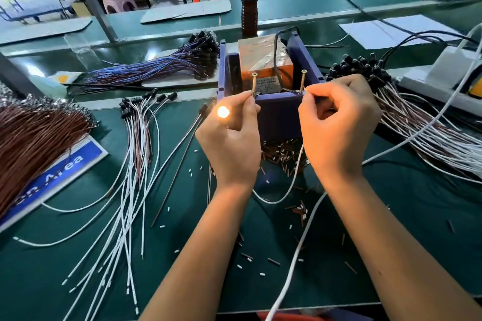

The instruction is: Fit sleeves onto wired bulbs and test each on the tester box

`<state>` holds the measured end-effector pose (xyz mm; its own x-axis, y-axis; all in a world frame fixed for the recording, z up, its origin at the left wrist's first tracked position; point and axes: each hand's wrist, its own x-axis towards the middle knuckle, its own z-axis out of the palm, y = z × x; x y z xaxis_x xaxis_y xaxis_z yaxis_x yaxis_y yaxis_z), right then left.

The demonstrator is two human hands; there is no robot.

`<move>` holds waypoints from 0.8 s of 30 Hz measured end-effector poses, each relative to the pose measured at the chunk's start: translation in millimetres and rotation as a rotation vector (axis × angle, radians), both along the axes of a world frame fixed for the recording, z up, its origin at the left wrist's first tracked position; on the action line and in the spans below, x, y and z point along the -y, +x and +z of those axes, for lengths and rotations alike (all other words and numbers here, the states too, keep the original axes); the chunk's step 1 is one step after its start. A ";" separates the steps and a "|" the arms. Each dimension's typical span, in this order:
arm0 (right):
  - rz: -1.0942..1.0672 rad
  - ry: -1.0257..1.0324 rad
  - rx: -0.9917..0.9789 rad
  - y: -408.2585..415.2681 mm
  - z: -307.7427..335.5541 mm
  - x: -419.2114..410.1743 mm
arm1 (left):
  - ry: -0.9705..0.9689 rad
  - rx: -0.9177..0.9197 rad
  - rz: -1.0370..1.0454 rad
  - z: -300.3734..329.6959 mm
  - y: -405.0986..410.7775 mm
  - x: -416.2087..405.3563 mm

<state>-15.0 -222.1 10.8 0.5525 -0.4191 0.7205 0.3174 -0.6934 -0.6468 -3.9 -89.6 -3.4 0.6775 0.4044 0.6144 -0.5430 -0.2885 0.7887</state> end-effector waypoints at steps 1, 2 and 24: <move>-0.002 -0.003 0.000 0.0 0.4 0.0 | -0.004 -0.003 -0.008 0.3 -0.5 0.1; -0.003 -0.005 -0.004 -0.1 0.6 -0.2 | -0.009 -0.006 -0.018 0.6 -0.9 0.0; -0.555 0.226 -0.333 -77.2 50.1 217.9 | -0.363 -0.713 -0.820 63.0 -19.4 207.1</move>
<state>-92.1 -440.0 61.0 0.3889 -0.8245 0.4110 -0.2869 -0.5323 -0.7964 -23.2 -296.7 59.6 0.9665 -0.2446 -0.0780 0.1415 0.2538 0.9569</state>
